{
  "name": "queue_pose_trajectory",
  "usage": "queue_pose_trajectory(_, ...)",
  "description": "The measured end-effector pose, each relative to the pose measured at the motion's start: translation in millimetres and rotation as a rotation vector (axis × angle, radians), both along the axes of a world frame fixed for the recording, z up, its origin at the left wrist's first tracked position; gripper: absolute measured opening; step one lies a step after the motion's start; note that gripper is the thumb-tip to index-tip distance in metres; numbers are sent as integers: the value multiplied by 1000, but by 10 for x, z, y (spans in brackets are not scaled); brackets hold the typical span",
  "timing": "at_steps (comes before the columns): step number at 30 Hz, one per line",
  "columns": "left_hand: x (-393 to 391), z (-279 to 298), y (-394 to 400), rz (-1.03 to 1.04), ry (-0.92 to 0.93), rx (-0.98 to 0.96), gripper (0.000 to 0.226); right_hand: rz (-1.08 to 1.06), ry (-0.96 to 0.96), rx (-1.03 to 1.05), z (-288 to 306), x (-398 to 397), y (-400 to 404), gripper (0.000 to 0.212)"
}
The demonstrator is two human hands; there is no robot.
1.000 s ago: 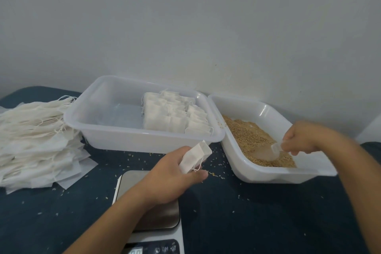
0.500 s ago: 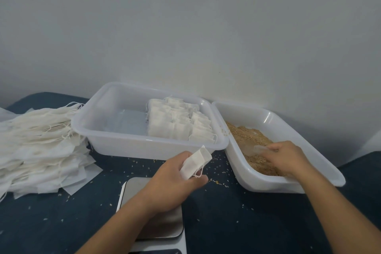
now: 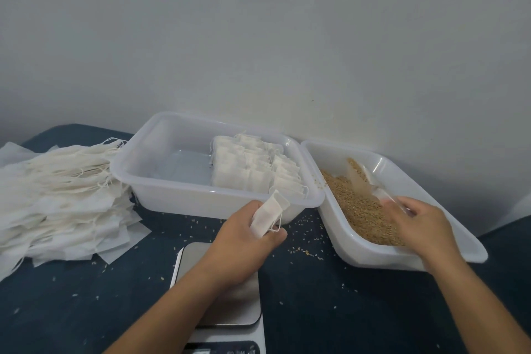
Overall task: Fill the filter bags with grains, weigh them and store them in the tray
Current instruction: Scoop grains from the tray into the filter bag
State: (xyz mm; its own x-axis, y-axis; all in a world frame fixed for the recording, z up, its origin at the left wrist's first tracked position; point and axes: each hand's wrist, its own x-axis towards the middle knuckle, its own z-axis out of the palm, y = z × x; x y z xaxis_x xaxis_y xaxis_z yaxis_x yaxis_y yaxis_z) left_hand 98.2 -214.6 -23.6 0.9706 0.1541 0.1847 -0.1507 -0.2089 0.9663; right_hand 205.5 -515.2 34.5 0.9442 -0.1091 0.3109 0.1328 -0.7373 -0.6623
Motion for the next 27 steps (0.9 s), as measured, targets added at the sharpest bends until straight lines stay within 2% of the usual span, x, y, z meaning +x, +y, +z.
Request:
queue_pose_trajectory(4,23,-32,51,14,-2,13,13,184,4,35,211,-289,111,26)
queue_pose_trajectory(8,42,-50,85,42,-9,48,13,441,128,-28,463,-594,195,25)
queue_pose_trajectory(11,50,-50,96,68,-21,85,15,538,162,-117,632,-729,238,25)
queue_pose_trajectory(21,17,-63,120,108,-21,241,20,586,167,-372,950,-757,248,32)
queue_pose_trajectory(27,14,-78,99,109,-38,425,24,619,131,-506,1211,-744,344,41)
